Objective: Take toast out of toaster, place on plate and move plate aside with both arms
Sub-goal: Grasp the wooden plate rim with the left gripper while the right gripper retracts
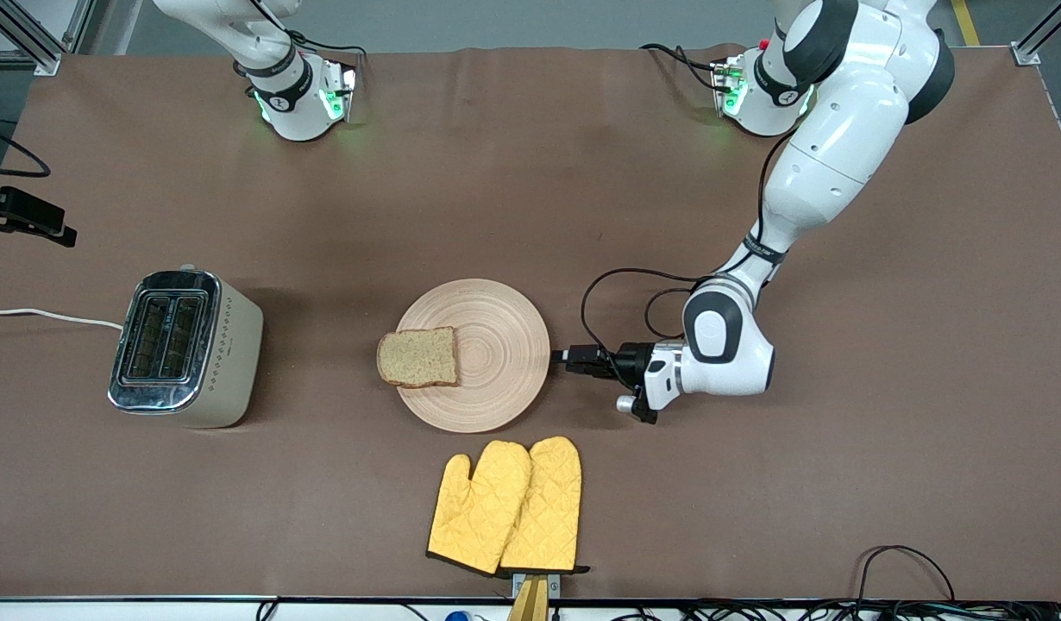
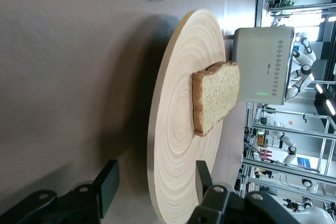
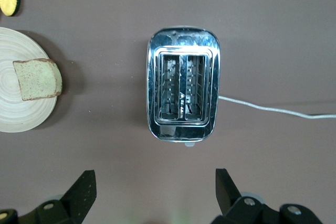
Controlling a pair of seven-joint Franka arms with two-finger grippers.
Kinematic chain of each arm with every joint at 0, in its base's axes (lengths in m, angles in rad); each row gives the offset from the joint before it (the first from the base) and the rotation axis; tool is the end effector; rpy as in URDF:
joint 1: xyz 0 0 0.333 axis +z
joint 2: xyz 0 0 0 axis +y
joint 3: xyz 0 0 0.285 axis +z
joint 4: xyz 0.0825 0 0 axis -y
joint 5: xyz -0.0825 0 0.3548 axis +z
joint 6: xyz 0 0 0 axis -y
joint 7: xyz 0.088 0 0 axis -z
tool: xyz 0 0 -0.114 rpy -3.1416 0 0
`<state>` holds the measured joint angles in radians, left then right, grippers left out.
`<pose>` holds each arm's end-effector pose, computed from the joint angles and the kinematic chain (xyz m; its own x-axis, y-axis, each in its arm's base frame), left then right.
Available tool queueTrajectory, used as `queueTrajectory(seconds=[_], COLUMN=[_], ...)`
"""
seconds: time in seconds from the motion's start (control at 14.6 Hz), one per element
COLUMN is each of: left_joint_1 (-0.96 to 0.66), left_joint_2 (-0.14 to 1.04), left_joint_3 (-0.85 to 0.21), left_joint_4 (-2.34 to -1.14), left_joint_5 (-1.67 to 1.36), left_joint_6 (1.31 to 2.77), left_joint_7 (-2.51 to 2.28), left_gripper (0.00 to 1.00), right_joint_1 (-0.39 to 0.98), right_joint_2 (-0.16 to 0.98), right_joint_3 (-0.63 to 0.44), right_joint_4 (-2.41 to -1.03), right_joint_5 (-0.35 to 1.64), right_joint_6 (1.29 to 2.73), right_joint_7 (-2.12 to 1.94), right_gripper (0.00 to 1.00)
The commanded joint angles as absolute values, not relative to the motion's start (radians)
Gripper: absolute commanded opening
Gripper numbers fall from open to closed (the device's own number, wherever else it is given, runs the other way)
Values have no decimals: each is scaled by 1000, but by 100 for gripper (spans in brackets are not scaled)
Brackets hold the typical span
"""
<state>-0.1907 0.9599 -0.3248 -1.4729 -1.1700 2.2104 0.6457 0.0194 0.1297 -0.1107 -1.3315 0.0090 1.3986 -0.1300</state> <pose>0.5773 -0.3303 0.1318 0.9837 -0.1766 -0.0339 -0.0473 -0.4358 0.8988 0.5410 -0.0440 0.6069 0.9973 0.0404 -0.0620 0.0404 -0.9992 -0.0027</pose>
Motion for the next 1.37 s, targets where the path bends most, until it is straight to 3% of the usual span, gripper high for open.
queueTrajectory(seconds=[0.0, 0.27, 0.69, 0.82, 1.03, 1.3], left_joint_1=[-207, -233, -250, -253, -261, -267], left_joint_2=[988, 1023, 1029, 1031, 1037, 1042], left_joint_3=[-328, -328, -327, -327, -325, -325], left_joint_4=[-1451, -1410, -1408, -1408, -1407, -1391], left_joint_5=[-1196, -1210, -1258, -1258, -1256, -1256], left_joint_6=[2237, 2243, 2249, 2250, 2267, 2267], left_joint_7=[637, 635, 637, 637, 646, 660], left_gripper=[60, 54, 47, 40, 33, 22], right_joint_1=[23, 38, -60, -78, -77, -109], right_joint_2=[112, 37, -18, -55, -58, -55], right_joint_3=[-107, -103, -14, -11, -9, 72], right_joint_4=[-1310, -1345, -1459, -1535, -1536, -1502], right_joint_5=[-15, -18, -15, -6, -5, -17], right_joint_6=[1382, 1308, 1339, 1394, 1399, 1398], right_joint_7=[-166, -153, -146, -144, -144, -141], right_gripper=[100, 100, 100, 100, 100, 100])
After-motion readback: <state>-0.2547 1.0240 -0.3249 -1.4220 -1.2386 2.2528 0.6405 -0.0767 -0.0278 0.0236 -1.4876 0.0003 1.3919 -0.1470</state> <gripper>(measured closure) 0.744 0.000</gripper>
